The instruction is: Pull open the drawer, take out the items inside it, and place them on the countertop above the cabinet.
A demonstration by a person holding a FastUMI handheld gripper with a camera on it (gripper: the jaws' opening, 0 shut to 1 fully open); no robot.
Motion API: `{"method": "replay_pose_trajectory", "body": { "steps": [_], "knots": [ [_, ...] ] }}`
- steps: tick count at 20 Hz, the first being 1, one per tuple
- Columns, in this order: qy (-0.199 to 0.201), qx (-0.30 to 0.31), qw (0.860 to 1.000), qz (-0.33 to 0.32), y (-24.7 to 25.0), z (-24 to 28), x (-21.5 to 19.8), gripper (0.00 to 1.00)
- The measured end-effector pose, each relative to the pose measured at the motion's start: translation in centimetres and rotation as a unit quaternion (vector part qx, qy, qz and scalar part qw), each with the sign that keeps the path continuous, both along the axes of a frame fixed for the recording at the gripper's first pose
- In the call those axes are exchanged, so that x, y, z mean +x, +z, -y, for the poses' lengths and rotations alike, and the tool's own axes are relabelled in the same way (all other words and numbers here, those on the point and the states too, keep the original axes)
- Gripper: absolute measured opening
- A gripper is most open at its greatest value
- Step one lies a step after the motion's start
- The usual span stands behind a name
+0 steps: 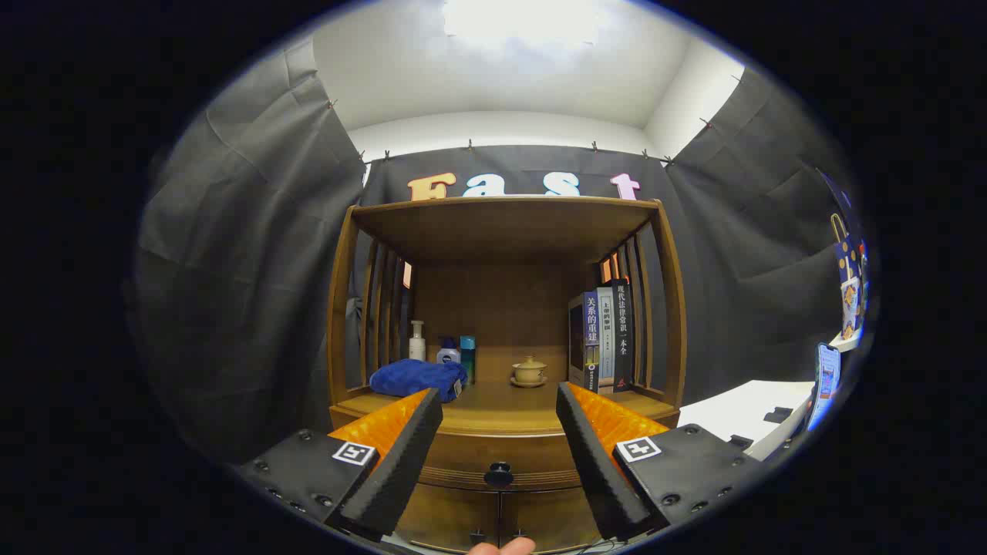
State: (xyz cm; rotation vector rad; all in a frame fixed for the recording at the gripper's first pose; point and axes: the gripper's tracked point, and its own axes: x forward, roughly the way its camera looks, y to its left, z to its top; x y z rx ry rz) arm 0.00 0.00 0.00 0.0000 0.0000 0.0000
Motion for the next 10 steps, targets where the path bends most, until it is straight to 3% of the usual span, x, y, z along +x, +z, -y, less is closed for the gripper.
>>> {"method": "replay_pose_trajectory", "body": {
  "steps": [10],
  "knots": [
    [0.003, -0.001, 1.0, -0.003, -0.11, -0.15, -0.05, 0.98]
  ]
}}
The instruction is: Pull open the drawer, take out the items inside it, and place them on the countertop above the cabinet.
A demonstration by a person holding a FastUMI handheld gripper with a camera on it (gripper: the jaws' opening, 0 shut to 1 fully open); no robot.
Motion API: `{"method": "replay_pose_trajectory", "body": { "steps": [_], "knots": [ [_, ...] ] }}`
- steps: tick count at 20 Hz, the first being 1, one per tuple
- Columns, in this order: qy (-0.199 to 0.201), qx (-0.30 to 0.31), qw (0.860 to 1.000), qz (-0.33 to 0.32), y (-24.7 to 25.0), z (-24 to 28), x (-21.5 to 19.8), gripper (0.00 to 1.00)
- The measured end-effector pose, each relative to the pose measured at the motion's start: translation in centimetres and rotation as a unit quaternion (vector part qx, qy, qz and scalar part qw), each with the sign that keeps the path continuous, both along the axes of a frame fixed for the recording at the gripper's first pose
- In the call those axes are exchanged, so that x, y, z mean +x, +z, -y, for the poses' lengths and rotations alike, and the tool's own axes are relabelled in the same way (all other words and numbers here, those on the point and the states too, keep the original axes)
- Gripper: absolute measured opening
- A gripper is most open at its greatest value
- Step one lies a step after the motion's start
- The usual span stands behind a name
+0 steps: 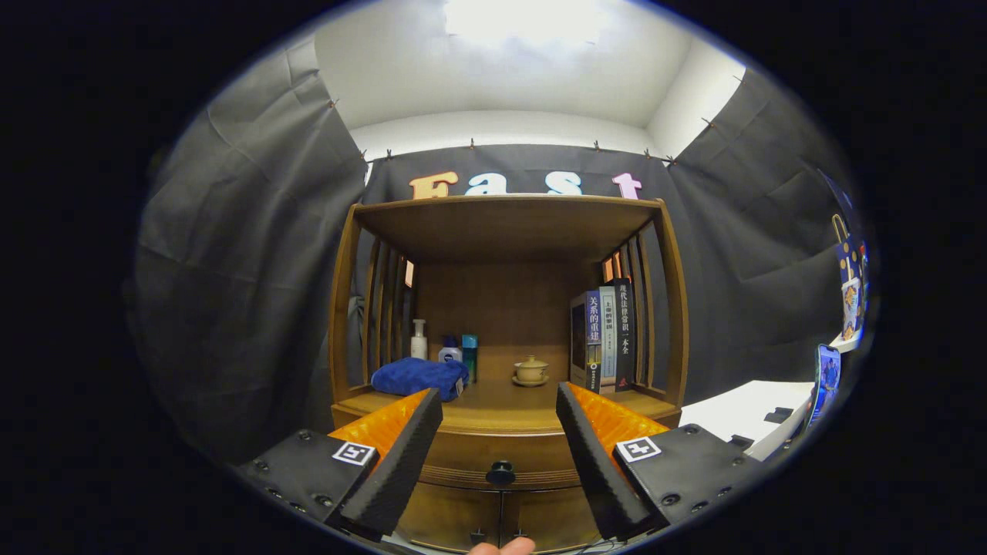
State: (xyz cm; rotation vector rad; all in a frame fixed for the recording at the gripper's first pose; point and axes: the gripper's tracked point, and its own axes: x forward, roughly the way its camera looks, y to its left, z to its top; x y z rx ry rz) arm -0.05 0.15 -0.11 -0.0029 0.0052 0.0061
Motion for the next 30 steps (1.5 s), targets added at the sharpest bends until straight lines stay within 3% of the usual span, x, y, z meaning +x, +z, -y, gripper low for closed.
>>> {"method": "replay_pose_trajectory", "body": {
  "steps": [19, 24, 30],
  "knots": [
    [-0.005, 0.003, 1.0, 0.012, 1.2, 0.4, 1.1, 0.98],
    [-0.009, 0.011, 1.0, 0.0, -1.3, 1.6, 3.3, 0.98],
    [-0.024, 0.0, 0.999, -0.048, -9.4, 2.7, 4.8, 0.98]
  ]
}}
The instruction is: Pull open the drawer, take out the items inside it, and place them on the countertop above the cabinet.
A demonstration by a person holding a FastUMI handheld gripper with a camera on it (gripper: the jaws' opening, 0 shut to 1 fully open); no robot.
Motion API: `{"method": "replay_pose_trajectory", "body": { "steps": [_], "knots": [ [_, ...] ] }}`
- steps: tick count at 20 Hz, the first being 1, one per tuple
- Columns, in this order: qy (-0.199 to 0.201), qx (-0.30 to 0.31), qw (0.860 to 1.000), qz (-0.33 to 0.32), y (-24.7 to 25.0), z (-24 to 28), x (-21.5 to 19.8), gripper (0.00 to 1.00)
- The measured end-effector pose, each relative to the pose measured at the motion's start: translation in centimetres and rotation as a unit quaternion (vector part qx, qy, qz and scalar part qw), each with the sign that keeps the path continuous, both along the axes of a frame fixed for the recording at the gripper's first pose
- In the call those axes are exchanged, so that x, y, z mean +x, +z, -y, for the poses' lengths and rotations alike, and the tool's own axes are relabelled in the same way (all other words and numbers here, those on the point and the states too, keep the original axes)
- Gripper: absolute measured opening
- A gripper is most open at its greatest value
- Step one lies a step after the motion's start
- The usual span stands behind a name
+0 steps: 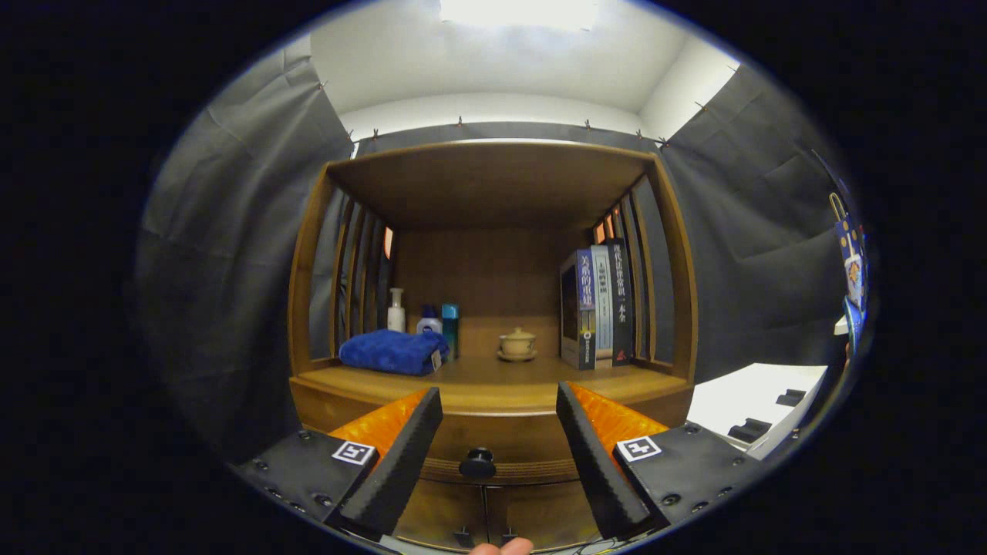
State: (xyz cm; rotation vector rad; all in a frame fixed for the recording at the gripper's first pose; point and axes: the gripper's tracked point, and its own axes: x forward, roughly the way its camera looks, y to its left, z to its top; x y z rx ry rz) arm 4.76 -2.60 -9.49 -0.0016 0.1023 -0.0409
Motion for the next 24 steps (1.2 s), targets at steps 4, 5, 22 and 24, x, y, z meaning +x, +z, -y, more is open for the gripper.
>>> {"method": "replay_pose_trajectory", "body": {
  "steps": [4, 5, 22, 24],
  "knots": [
    [0.001, -0.008, 0.999, -0.034, -5.3, -0.6, 1.4, 0.98],
    [0.003, -0.013, 0.999, -0.045, -6.5, -0.9, 1.6, 0.98],
    [0.008, 0.016, 0.995, -0.101, -13.4, -2.5, 4.8, 0.64],
    [0.004, 0.013, 0.996, -0.088, -13.0, -2.2, 5.1, 0.57]
  ]
}}
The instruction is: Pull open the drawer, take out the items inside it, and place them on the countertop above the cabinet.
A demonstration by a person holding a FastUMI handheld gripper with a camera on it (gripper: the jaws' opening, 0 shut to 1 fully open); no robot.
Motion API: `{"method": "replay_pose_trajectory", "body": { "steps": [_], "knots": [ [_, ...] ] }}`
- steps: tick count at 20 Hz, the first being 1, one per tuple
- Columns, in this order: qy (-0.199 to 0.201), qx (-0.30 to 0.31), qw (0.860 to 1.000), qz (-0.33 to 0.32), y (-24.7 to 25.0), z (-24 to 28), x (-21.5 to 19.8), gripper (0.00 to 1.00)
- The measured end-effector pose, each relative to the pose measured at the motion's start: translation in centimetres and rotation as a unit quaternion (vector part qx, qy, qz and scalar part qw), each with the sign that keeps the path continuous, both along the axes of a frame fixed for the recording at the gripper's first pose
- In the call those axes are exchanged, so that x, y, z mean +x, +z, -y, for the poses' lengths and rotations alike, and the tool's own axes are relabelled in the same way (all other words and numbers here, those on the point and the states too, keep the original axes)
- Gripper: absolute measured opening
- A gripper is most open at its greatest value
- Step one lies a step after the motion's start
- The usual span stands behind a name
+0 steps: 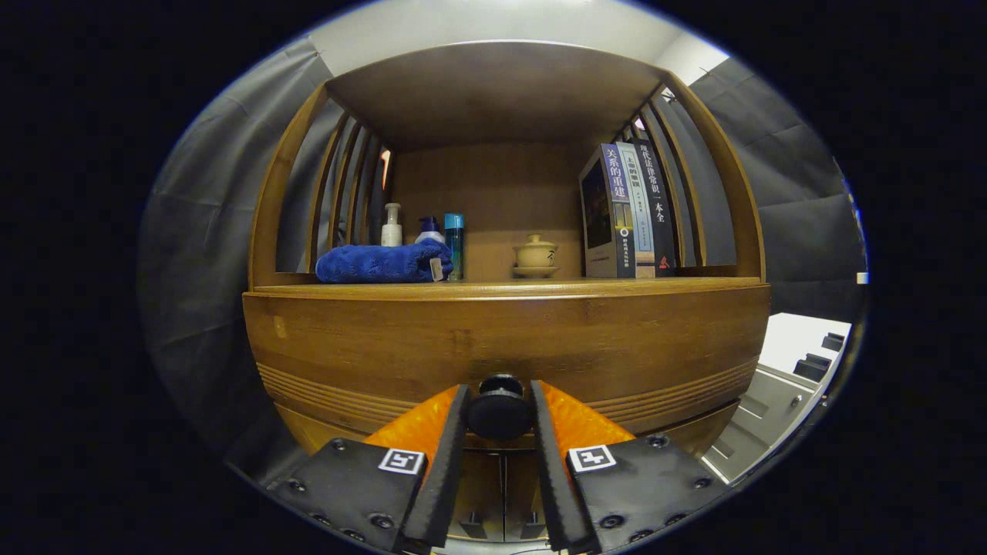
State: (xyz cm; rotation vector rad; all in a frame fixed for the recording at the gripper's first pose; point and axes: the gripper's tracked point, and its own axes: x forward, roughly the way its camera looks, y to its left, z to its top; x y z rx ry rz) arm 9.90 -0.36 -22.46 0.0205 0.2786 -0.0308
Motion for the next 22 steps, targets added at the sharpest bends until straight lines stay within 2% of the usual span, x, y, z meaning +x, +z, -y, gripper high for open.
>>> {"method": "replay_pose_trajectory", "body": {
  "steps": [1, 10, 13, 14, 15, 16, 18, 22],
  "knots": [
    [-0.003, -0.002, 1.0, 0.0, 0.0, -0.1, 0.0, 0.53],
    [0.002, -0.015, 1.0, -0.02, -0.3, -0.1, -0.9, 0.5],
    [-0.003, -0.026, 0.999, -0.046, -1.1, -0.1, -3.2, 0.48],
    [0.008, -0.025, 0.996, -0.085, -2.8, -0.5, -5.3, 0.48],
    [0.023, -0.008, 0.995, -0.1, -3.8, -1.5, -7.1, 0.31],
    [0.033, -0.005, 0.996, -0.083, -4.1, -2.4, -7.5, 0.14],
    [0.014, -0.017, 0.998, -0.064, -3.3, -1.5, -7.8, 0.09],
    [-0.019, -0.011, 1.0, -0.009, 1.5, 0.7, -6.4, 0.09]
  ]
}}
